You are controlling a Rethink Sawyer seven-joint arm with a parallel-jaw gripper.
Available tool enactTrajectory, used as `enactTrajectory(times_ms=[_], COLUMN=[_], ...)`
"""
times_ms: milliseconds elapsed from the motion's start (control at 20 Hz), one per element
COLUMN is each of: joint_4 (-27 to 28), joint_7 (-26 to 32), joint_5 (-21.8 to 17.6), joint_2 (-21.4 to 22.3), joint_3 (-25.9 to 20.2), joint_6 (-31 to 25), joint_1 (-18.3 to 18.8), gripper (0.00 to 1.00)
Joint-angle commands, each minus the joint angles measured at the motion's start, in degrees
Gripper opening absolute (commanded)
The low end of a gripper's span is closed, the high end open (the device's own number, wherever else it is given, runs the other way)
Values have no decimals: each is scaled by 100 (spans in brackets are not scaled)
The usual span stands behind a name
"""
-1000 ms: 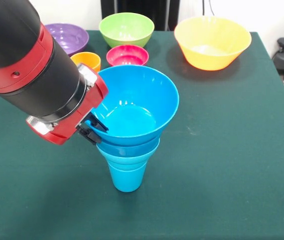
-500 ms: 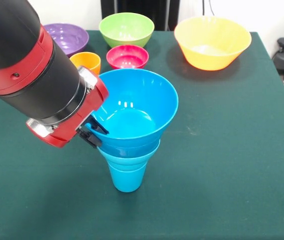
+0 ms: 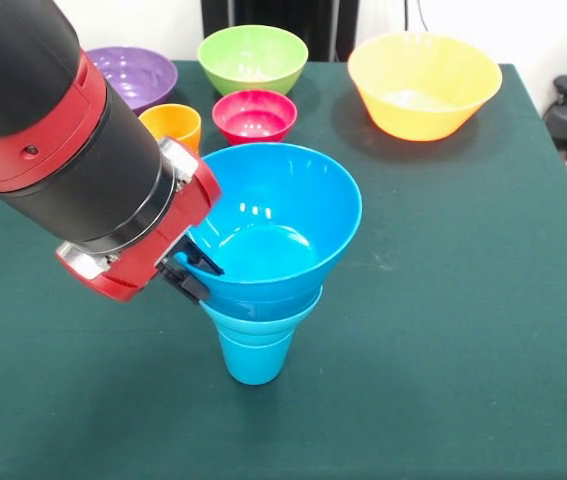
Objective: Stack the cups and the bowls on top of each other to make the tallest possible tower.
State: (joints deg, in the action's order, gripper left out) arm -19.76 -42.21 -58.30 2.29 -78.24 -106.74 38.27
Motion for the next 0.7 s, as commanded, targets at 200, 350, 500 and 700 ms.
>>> enactTrajectory(times_ms=[200,350,500,700], joint_4=[269,247,241,300], joint_7=[-989,-929,-898,-807], joint_5=[-214,-190,-225,-323], joint_2=[-45,-37,-20,-24], joint_3=[35,55,97,37], joint_6=[184,257,272,255], joint_1=[-256,-245,-236,-245], gripper=[0,0,0,0])
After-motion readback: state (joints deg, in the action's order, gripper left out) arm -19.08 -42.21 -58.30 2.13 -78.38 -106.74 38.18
